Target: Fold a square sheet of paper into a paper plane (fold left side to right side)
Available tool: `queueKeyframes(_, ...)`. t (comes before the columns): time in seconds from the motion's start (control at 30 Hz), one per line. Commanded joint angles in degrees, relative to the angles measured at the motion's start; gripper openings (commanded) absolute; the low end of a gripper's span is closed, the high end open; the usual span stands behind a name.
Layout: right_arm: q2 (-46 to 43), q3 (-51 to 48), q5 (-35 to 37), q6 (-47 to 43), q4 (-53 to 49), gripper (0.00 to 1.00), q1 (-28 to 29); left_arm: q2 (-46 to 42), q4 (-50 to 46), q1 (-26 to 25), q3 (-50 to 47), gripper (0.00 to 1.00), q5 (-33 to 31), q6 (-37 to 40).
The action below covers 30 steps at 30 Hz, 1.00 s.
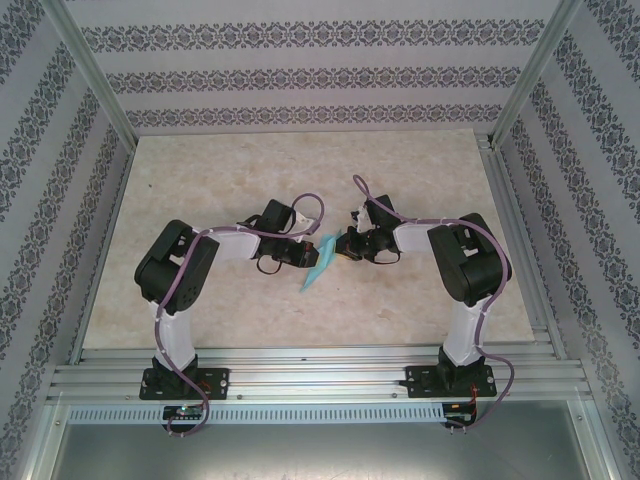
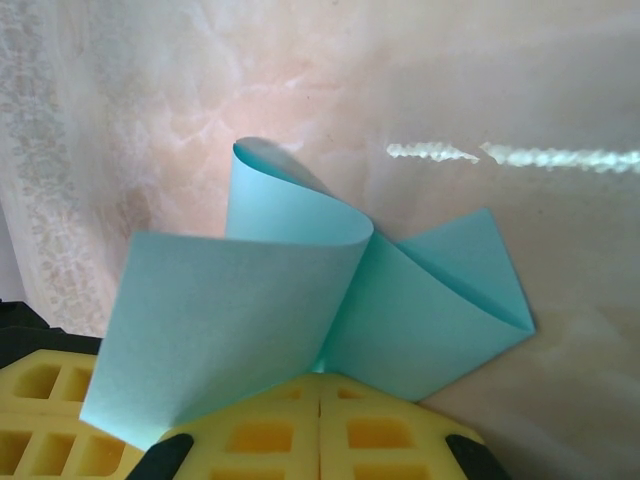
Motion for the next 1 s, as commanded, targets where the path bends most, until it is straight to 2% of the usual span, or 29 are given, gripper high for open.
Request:
queueKeyframes(0.0,3.57,-1.21,2.50,-1.93,-4.99,0.06,1.23,1.66,2.70,0.90,0.11,0.03,0.66,-0.26)
queueKeyframes(0.33,1.00,-1.86,2.36,-1.20,-3.67,0.08,0.63,3.93,3.47,0.84,-0.39,0.03,0.38,-0.57)
queueKeyframes(0.5,-3.56,-3.01,1.68,-0.60,-2.83,0.17,-0.99,3.83,4.00,0.78,-1.50,0.03,0.25,-0.54)
queueKeyframes(0.6,-7.56,-3.97,1.71,-0.91,-4.12,0.18,-2.34,3.77,4.25,0.68,-1.86,0.03,0.06,-0.51)
queueKeyframes(0.8,-13.45,-5.27,2.21,-0.30,-5.01,0.17,-2.09,3.67,4.20,0.39,-1.97,0.04,0.01,-0.49)
queueKeyframes(0.97,-11.92,-4.23,1.40,4.61,1.05,0.13,1.14,3.68,3.72,0.09,-1.88,0.03,-0.05,-0.20)
